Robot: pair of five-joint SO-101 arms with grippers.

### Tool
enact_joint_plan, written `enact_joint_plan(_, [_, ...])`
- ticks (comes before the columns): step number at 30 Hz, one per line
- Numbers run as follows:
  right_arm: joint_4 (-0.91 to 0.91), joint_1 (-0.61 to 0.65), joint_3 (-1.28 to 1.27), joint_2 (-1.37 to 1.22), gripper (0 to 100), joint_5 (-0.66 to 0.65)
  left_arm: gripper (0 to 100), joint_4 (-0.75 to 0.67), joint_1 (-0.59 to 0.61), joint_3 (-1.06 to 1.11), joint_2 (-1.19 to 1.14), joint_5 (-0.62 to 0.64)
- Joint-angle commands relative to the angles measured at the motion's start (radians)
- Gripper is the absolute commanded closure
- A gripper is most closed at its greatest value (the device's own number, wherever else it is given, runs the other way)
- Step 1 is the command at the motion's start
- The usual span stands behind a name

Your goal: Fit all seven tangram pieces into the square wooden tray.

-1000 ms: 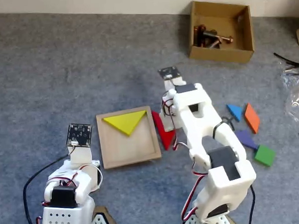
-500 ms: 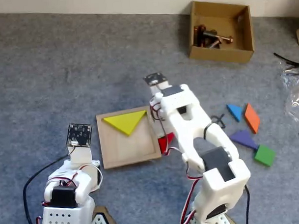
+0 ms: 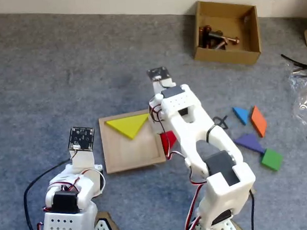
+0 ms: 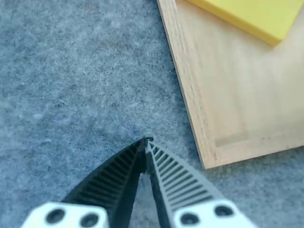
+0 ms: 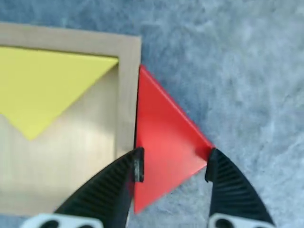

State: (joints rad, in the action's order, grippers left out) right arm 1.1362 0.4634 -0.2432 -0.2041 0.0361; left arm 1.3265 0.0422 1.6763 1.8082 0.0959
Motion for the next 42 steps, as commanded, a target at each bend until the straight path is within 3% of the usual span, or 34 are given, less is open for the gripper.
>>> enact_joint_plan(1, [-0.022, 0.01, 0.013, 0.051, 78.2, 0.006, 99, -0.002, -0.015, 0.019, 0.007, 0.008])
enact_joint_plan(17, [-0.107, -0.012, -0.061, 0.048, 77.9, 0.018, 99, -0.002, -0.015, 0.019, 0.007, 0.008])
enact_joint_plan(23, [-0.105, 0.002, -0.062, 0.051, 68.6, 0.048, 99, -0.002, -0.015, 0.019, 0.007, 0.008])
enact_joint_plan(28, [-0.113, 0.059, -0.068, 0.044, 68.6, 0.049, 99, -0.002, -0.015, 0.019, 0.007, 0.008])
enact_joint_plan(34, [-0.217, 0.051, -0.163, 0.045, 68.7, 0.092, 99, -0.002, -0.015, 0.019, 0.007, 0.008])
enact_joint_plan(42, [-0.225, 0.042, -0.188, 0.044, 68.7, 0.091, 99, -0.002, -0.015, 0.019, 0.007, 0.008])
